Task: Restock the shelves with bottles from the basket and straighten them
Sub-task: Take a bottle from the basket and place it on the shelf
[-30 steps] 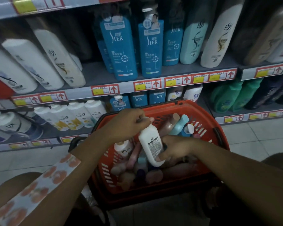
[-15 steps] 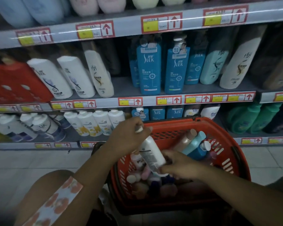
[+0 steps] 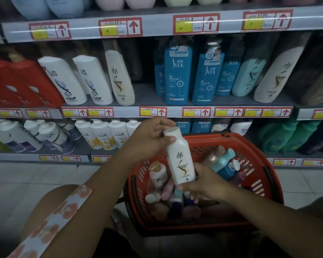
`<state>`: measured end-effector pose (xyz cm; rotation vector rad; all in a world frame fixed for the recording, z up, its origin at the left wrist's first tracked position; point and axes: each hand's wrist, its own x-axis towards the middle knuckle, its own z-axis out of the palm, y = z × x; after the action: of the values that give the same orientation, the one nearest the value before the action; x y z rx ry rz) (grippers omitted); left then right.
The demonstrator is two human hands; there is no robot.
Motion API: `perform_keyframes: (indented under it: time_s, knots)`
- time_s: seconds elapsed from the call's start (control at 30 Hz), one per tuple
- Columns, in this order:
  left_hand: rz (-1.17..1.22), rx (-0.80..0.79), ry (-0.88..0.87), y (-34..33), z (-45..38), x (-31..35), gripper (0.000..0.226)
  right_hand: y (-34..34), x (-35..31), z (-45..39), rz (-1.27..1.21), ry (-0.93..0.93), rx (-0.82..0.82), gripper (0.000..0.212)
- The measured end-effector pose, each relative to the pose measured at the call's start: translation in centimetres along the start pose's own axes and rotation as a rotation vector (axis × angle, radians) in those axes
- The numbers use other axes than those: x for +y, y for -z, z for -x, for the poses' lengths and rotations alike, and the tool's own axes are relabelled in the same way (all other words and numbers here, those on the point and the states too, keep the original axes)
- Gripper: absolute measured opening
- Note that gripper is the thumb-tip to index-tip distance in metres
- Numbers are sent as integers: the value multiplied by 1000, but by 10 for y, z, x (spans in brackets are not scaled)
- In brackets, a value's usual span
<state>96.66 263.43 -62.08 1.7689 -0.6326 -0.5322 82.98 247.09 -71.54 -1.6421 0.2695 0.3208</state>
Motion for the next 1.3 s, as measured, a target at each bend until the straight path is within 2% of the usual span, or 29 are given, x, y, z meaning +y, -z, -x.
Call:
perform_keyframes:
  time_s: [0.33,0.73,0.9,1.07,1.3]
  knots:
    - [39,-15,-42,-13,-3,-3,23,8,16,-3,-56,-11,21,35]
    - [52,130,-177,-37,7,35,18,17,-16,15,-88,97,173,40]
    - [-34,100,-227,-35,20,66,29,23,-38,35,-81,163,234,42]
    - [-139,56,-314,-24,36,113,38,34,-76,62,-87,254,215,40]
    - [-260,112,-442,6,59,180,42,28,-145,94,-40,383,219,37]
